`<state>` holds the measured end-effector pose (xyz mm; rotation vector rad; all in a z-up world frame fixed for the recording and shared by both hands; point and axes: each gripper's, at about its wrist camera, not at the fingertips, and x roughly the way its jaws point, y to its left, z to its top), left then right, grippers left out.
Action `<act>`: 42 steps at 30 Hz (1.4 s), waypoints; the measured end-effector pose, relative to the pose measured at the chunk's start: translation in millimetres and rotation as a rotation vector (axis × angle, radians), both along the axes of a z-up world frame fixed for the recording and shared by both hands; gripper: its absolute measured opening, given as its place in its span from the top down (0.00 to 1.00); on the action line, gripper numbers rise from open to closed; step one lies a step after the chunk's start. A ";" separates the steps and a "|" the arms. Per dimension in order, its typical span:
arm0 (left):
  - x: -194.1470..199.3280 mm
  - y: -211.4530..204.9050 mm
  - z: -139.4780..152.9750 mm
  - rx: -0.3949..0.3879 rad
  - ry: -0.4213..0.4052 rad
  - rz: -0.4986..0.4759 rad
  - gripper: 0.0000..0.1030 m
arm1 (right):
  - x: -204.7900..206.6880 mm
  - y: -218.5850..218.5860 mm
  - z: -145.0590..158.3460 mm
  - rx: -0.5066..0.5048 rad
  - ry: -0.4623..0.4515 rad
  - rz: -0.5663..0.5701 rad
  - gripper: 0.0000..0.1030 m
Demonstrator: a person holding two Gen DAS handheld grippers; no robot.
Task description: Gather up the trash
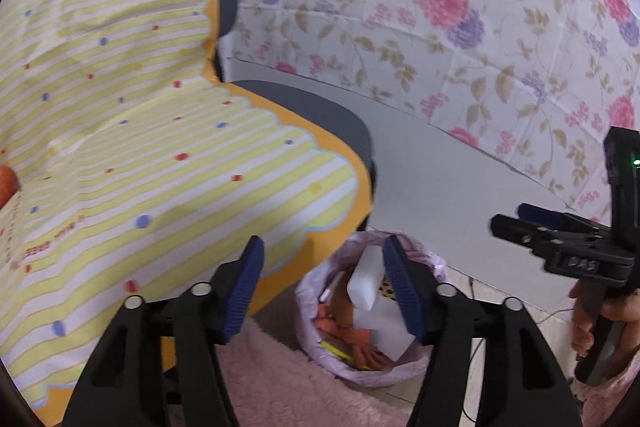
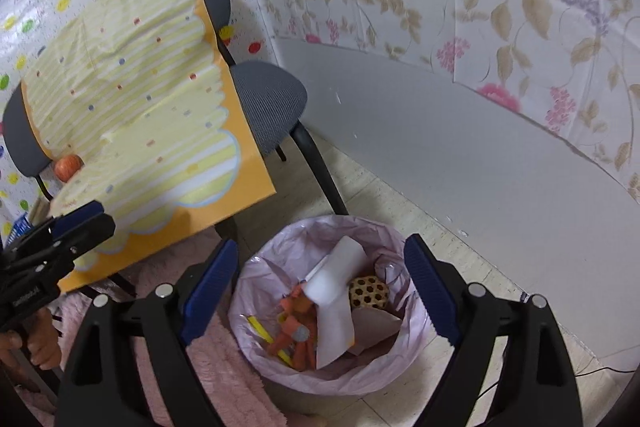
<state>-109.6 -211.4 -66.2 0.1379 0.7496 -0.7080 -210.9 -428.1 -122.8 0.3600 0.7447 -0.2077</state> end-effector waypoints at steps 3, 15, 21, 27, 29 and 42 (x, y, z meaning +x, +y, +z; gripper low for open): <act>-2.3 21.8 7.7 0.022 -0.025 0.079 0.24 | -3.3 13.7 19.3 -0.010 -0.034 0.029 0.16; -17.5 96.0 45.5 0.049 -0.133 0.237 0.13 | 16.7 89.3 77.3 -0.036 -0.150 0.216 0.06; -16.6 140.0 61.0 0.082 -0.130 0.358 0.12 | 42.4 130.7 98.0 -0.035 -0.177 0.337 0.06; -13.6 176.0 75.4 0.153 -0.135 0.514 0.12 | 62.8 164.3 125.3 -0.035 -0.195 0.441 0.06; -13.2 186.1 78.8 0.162 -0.132 0.556 0.12 | 65.2 172.7 134.3 -0.048 -0.205 0.463 0.06; -22.7 229.3 90.7 0.237 -0.112 0.757 0.11 | 65.7 206.1 144.0 -0.197 -0.216 0.525 0.06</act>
